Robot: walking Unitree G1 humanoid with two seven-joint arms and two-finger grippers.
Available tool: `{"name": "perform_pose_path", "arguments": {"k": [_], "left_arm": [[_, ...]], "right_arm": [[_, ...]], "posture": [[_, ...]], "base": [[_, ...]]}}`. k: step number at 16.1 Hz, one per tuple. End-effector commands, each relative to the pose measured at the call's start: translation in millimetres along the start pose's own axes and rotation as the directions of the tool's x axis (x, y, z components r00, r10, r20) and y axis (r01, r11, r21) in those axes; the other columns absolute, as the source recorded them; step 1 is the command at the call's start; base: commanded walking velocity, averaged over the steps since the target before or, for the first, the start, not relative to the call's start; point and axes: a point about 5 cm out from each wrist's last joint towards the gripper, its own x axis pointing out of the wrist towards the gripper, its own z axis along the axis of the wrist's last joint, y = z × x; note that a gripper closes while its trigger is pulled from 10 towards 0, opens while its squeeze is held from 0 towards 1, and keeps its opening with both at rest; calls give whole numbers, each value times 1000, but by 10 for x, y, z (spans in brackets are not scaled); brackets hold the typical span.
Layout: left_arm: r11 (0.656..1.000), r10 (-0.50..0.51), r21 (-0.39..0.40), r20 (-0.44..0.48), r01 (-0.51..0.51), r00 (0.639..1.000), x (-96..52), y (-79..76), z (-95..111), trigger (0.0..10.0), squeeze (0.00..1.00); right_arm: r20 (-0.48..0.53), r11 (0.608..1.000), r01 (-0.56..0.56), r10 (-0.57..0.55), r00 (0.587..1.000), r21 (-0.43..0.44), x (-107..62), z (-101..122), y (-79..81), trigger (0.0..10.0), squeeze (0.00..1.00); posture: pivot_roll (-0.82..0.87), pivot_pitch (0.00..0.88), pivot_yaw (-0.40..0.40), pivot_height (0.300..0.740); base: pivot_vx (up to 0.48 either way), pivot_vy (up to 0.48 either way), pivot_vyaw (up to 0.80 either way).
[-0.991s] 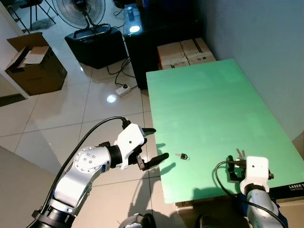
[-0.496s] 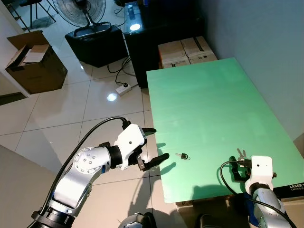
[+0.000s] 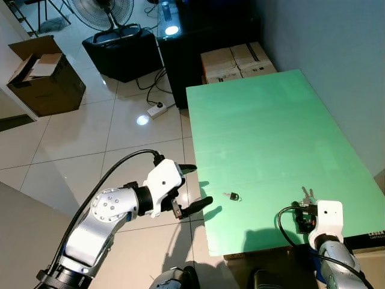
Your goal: Hang keys on a hook
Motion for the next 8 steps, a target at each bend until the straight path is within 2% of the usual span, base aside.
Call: {"name": "perform_pose_path", "arguments": {"k": [1,5,7,8], "left_arm": [[1000,3,13,-9,-3,1000,-46,13,17,10000,0],[1000,1,14,-13,-1,1000,-53,15,23,10000,0],[1000,0,15,-14,0,1000,-54,16,25,10000,0],[1000,-1,15,-16,1,1000,-55,16,26,10000,0]], "right_arm": [[3,1000,-2,1,1000,25,-5,-17,6,0,0],[14,1000,11,-11,1000,12,12,11,-47,0,0],[18,1000,14,-15,1000,7,17,22,-60,706,0],[22,1000,18,-18,1000,6,25,35,-77,1647,0]], "posture": [[-14,158,195,740],[-8,166,199,740],[-5,169,201,740],[-4,170,202,740]], "base": [[0,0,0],[0,0,0],[0,0,0],[0,0,0]]}}
